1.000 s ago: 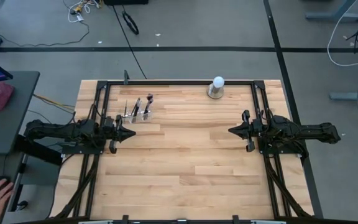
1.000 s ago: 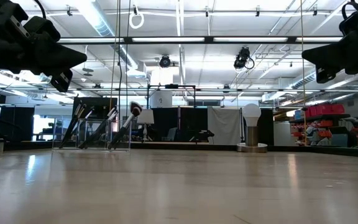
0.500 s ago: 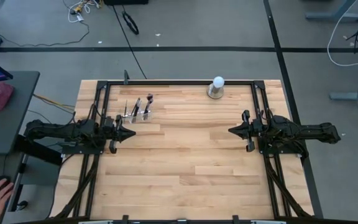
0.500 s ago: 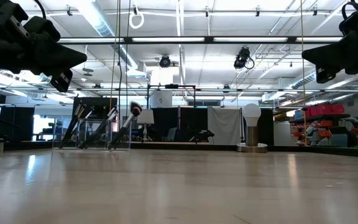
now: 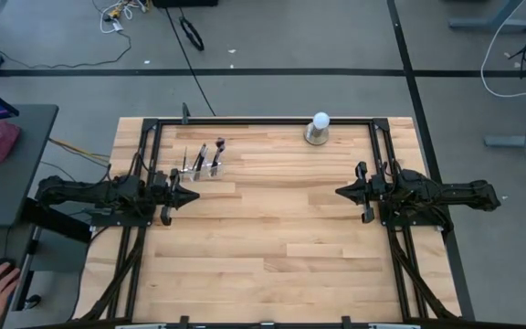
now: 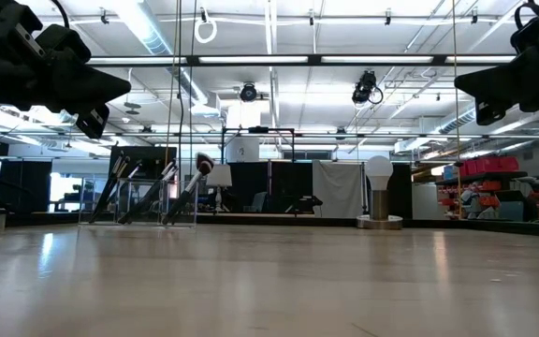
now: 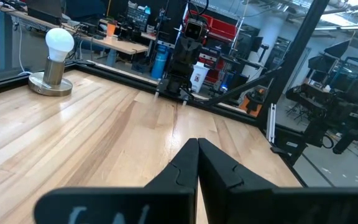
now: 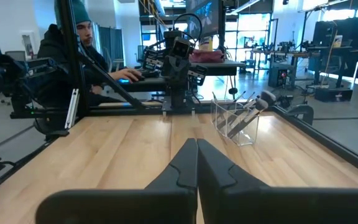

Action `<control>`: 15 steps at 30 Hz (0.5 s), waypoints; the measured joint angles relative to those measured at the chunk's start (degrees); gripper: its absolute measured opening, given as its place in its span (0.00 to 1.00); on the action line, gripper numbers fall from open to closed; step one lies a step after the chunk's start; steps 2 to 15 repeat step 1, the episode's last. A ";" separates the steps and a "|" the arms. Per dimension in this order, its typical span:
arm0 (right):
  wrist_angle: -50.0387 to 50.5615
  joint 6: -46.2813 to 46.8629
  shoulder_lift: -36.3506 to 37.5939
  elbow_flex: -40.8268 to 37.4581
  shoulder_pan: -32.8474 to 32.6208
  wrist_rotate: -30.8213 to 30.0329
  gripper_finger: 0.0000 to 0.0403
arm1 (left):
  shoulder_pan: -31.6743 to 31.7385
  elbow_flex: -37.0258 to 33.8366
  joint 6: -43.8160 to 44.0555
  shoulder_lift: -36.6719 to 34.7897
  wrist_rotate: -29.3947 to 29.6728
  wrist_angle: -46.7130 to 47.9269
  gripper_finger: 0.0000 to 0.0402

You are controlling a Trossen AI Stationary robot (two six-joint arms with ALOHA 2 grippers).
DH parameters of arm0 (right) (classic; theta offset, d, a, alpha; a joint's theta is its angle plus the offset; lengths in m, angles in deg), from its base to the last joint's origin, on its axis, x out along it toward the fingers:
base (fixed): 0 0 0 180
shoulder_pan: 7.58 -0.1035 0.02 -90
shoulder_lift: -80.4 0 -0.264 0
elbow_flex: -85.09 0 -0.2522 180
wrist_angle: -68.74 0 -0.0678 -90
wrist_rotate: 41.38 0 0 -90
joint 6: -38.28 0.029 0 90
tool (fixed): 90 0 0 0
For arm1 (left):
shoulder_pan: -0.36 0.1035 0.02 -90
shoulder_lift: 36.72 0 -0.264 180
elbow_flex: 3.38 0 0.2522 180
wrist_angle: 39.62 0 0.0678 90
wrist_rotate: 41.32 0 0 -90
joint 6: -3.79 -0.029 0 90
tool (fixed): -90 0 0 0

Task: Put items in baskets/containers
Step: Return to Home Position

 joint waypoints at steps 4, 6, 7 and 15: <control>0.00 0.01 0.00 0.00 0.00 0.01 0.00 | -0.01 0.00 0.00 0.00 -0.01 0.01 0.04; 0.00 0.01 0.00 0.00 0.00 0.01 0.00 | -0.01 0.00 0.00 0.00 -0.01 0.01 0.04; 0.00 0.01 0.00 0.00 0.00 0.01 0.00 | -0.01 0.00 0.00 0.00 -0.01 0.01 0.04; 0.00 0.01 0.00 0.00 0.00 0.01 0.00 | -0.01 0.00 0.00 0.00 -0.01 0.01 0.04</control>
